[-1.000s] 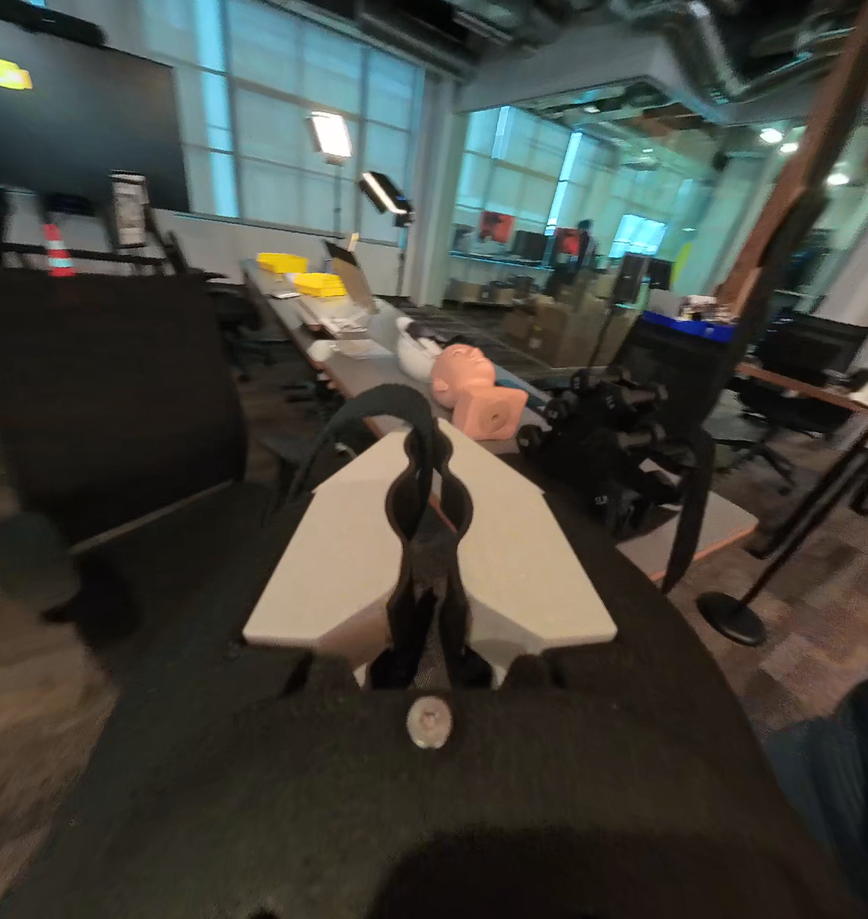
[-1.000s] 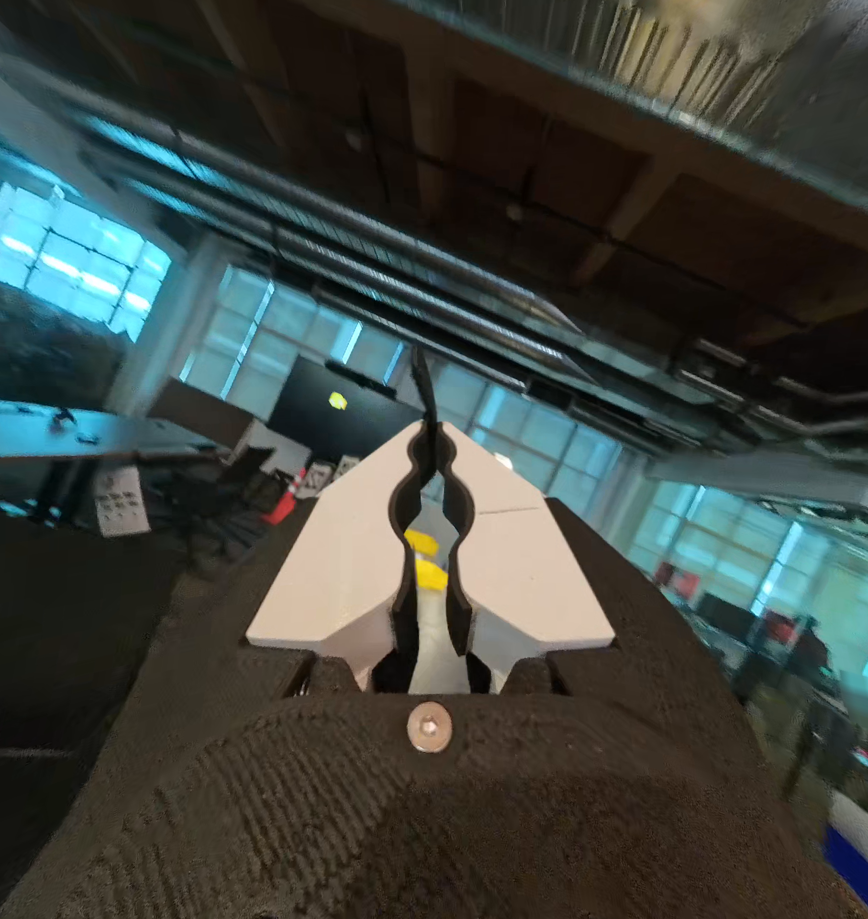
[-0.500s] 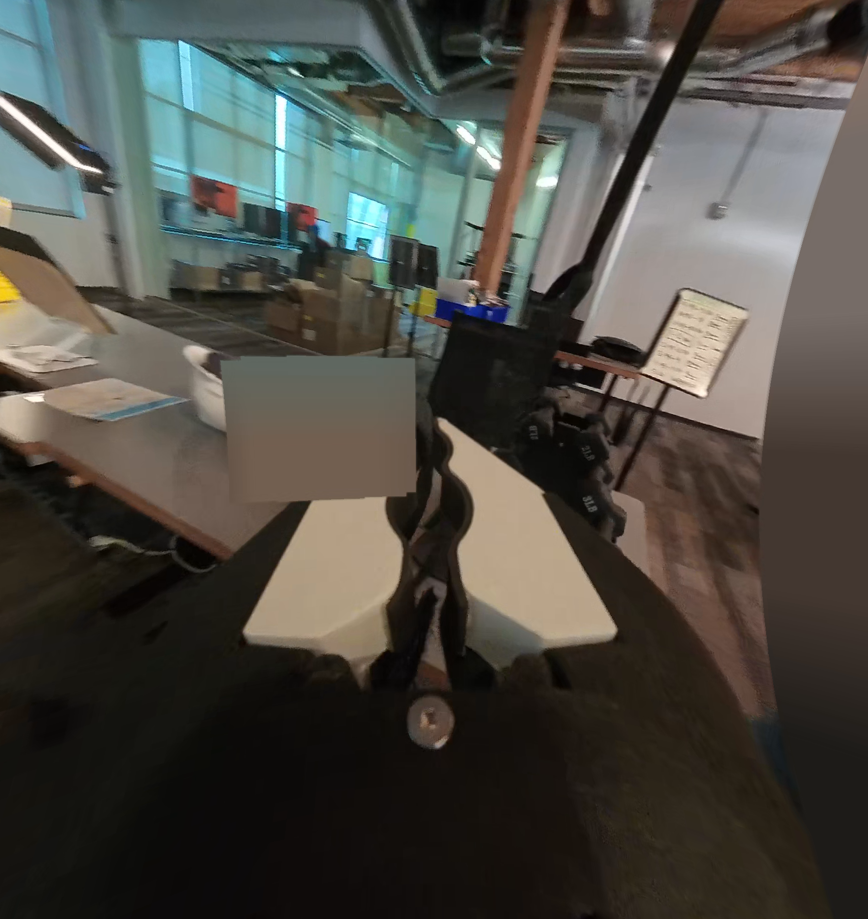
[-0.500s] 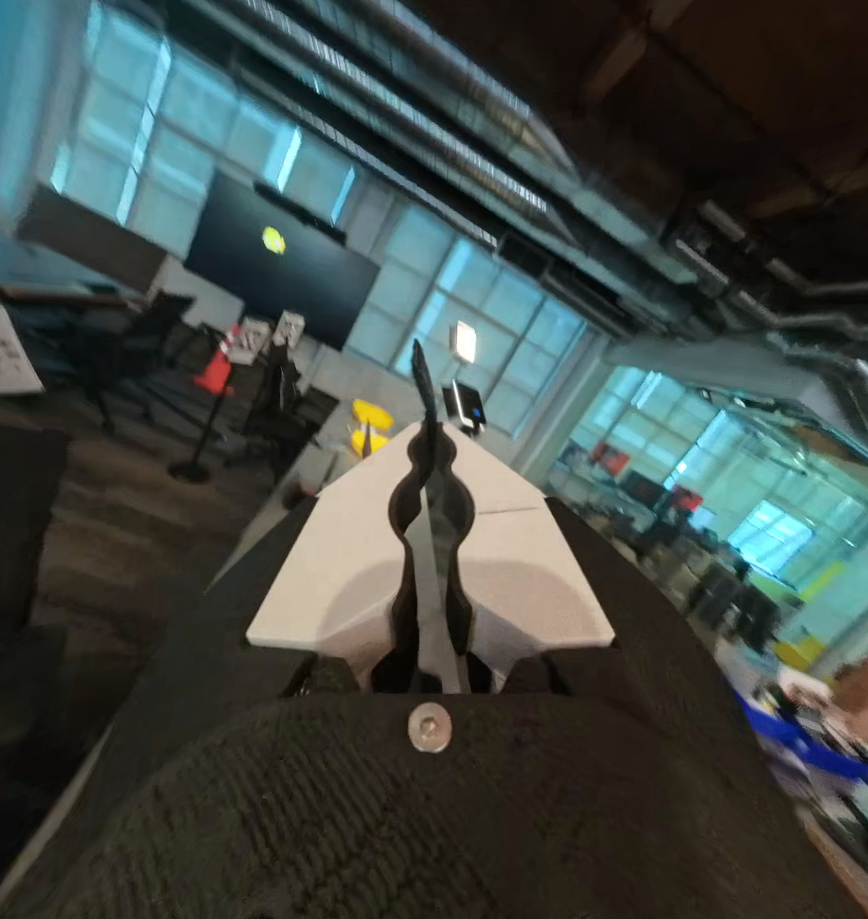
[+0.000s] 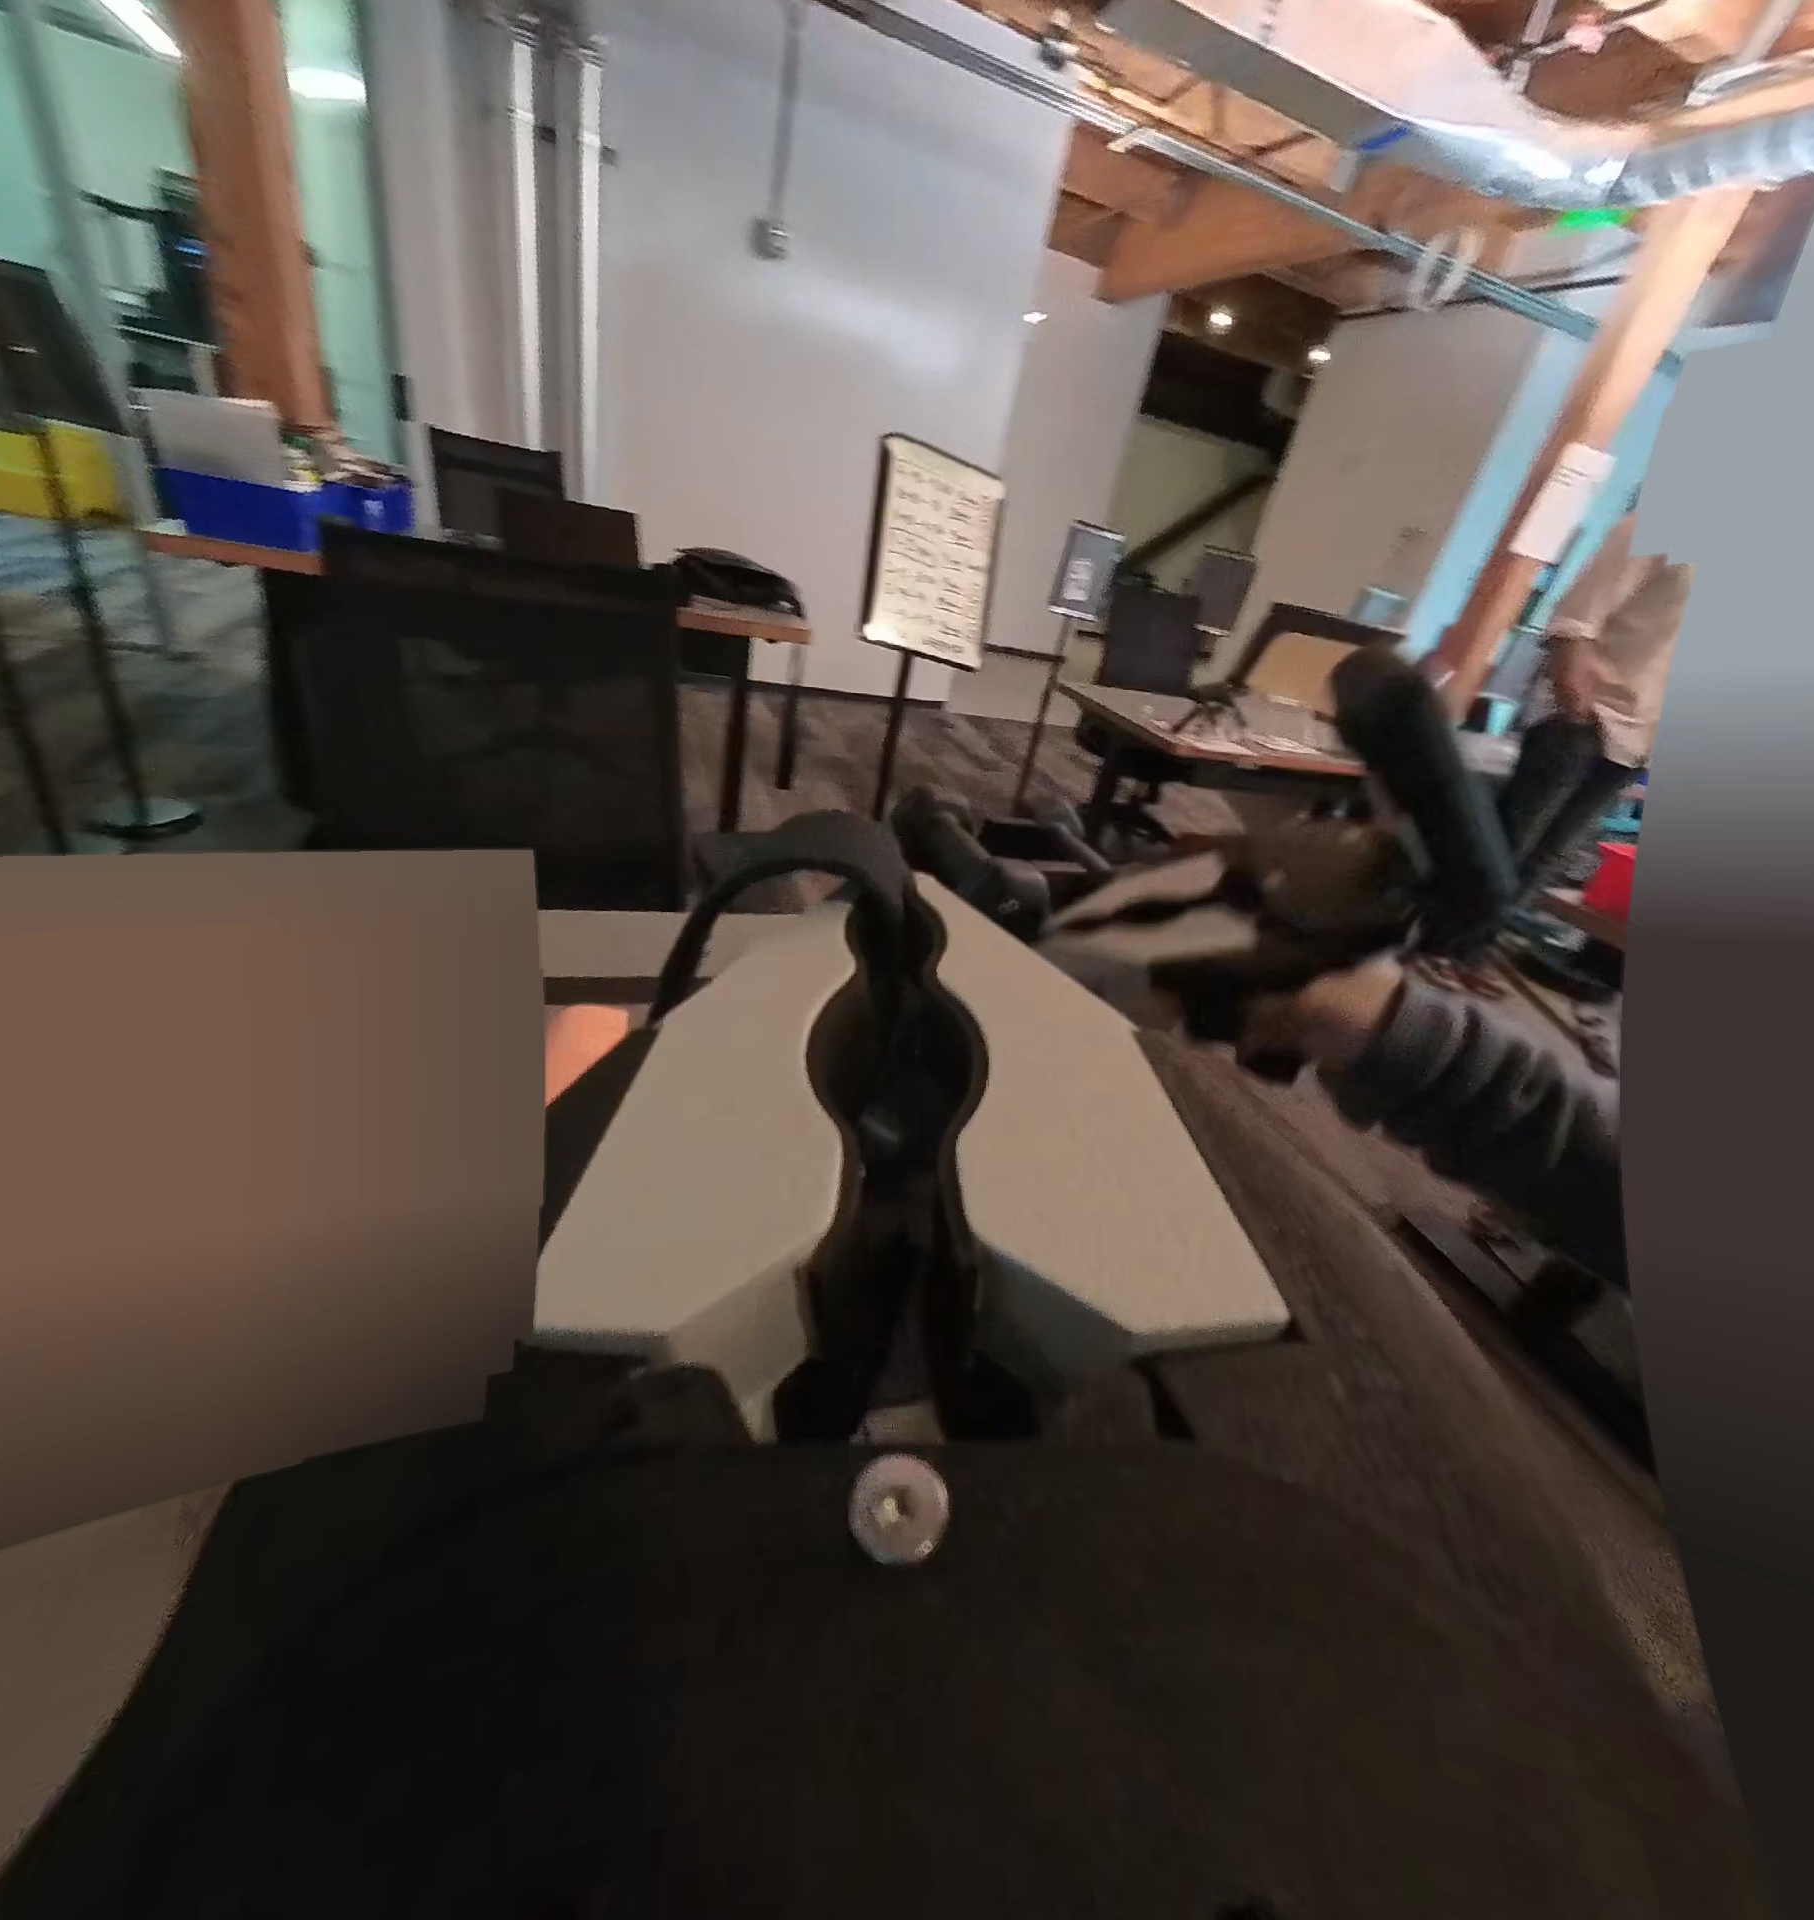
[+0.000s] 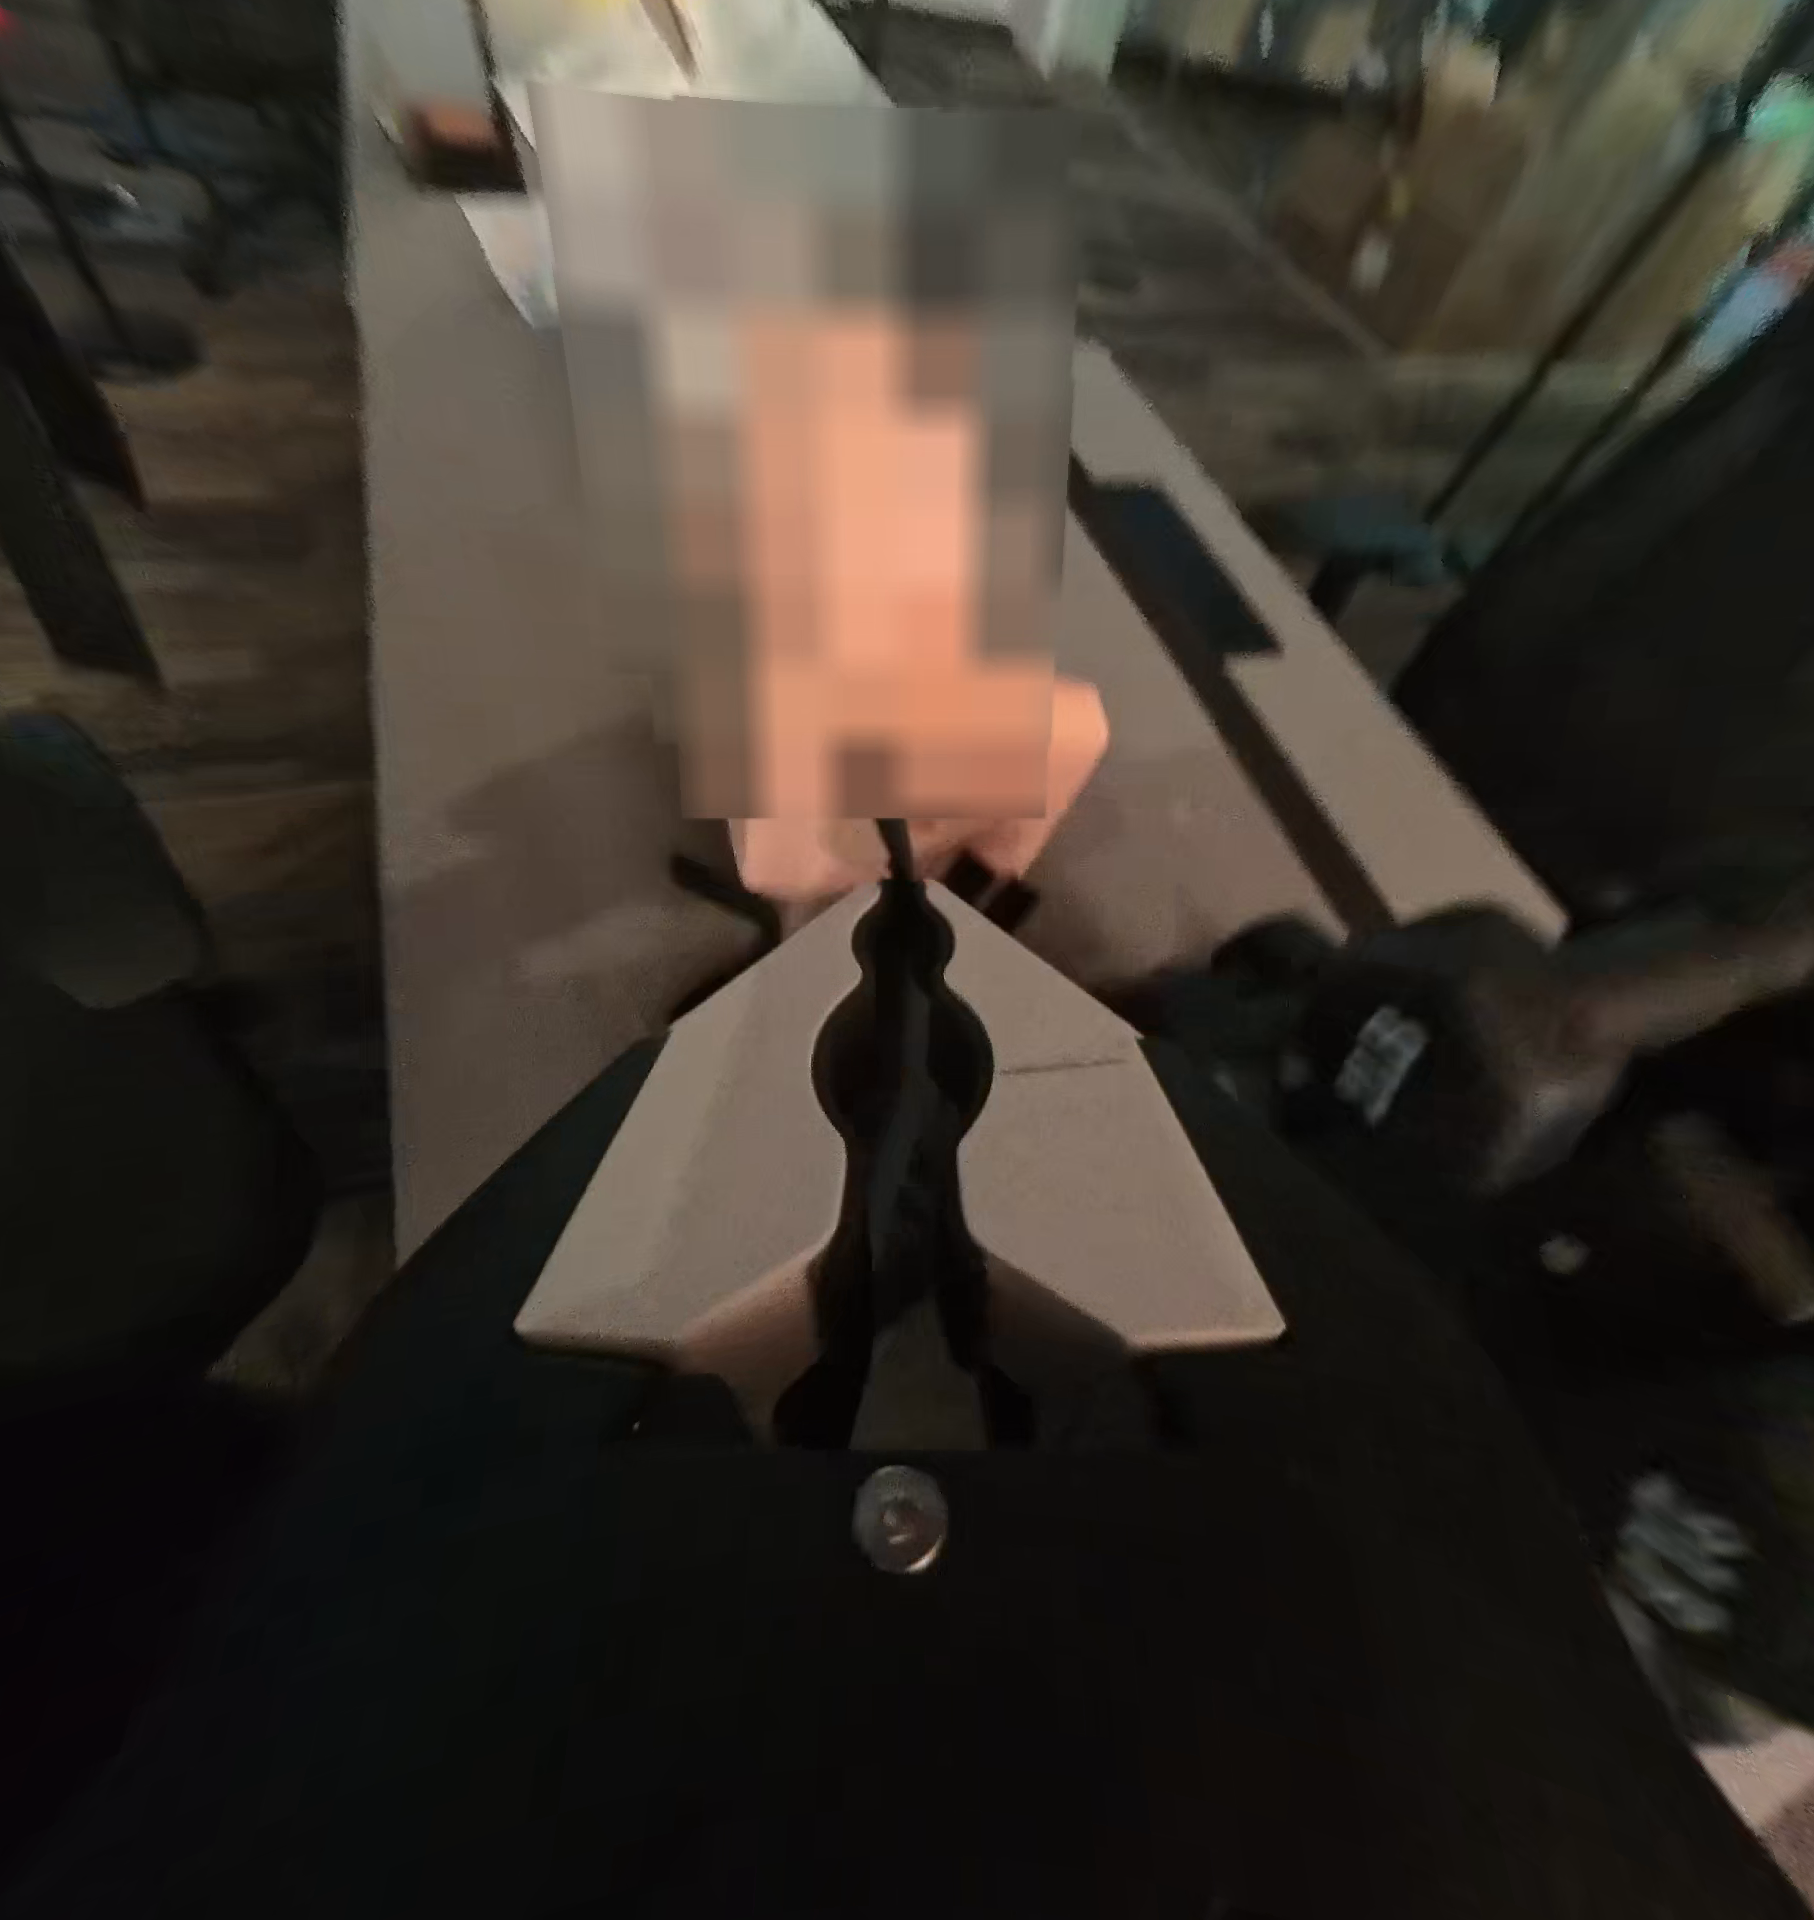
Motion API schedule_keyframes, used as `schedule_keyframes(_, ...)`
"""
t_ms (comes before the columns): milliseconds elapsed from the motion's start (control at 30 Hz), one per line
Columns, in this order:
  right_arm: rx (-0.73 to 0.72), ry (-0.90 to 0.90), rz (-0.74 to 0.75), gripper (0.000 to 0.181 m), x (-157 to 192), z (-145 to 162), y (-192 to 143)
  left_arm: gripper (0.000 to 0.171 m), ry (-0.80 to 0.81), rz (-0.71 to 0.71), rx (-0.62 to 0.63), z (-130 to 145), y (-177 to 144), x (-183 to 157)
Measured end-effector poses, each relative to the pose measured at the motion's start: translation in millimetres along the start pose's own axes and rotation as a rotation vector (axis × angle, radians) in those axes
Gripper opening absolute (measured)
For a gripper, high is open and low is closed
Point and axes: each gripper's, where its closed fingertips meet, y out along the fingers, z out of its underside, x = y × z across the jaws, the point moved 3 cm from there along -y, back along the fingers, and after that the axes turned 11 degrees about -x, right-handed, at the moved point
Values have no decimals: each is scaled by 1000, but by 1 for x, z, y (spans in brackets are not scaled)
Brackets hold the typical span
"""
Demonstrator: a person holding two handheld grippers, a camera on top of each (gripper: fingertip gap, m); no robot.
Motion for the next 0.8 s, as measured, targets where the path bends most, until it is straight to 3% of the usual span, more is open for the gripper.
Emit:
schedule_keyframes(33, 45, 19, 29, 0, 1, 24, 8, 5, -3, 42, 0, 5, 10, 3)
schedule_keyframes(100, 143, 50, 46, 2, 3, 69, 24, 0, -3, 121, -4, 18, 30, 4)
schedule_keyframes(200, 347, 240, 21, 83, 12, 126, 28, 0, 6, 256, -11, 40, 60, -7)
schedule_keyframes(233, 359, 305, 25, 101, 15, 134, 22, 0, 17, 308, -15, 46, 69, -14)
schedule_keyframes(300, 256, 364, 90, 113, 16, 133, 3, 0, 30, 413, -31, 58, 86, -29)
schedule_keyframes(400, 21, 407, 217, 114, 16, 118, -32, 0, -37, 569, -50, 74, 98, -45)
schedule_keyframes(533, -300, 361, 367, 102, 34, 86, -53, 0, -216, 774, -73, 89, 86, -37)
schedule_keyframes(633, -473, 297, 366, 78, 77, 63, -41, 0, -295, 943, -66, 101, 57, -18)
schedule_keyframes(700, -581, 321, 286, 67, 114, 45, -25, 0, -324, 1086, 12, 108, 33, -8)
schedule_keyframes(800, -602, 236, 302, 56, 154, 24, 4, 0, -395, 1147, 63, 101, 13, 17)
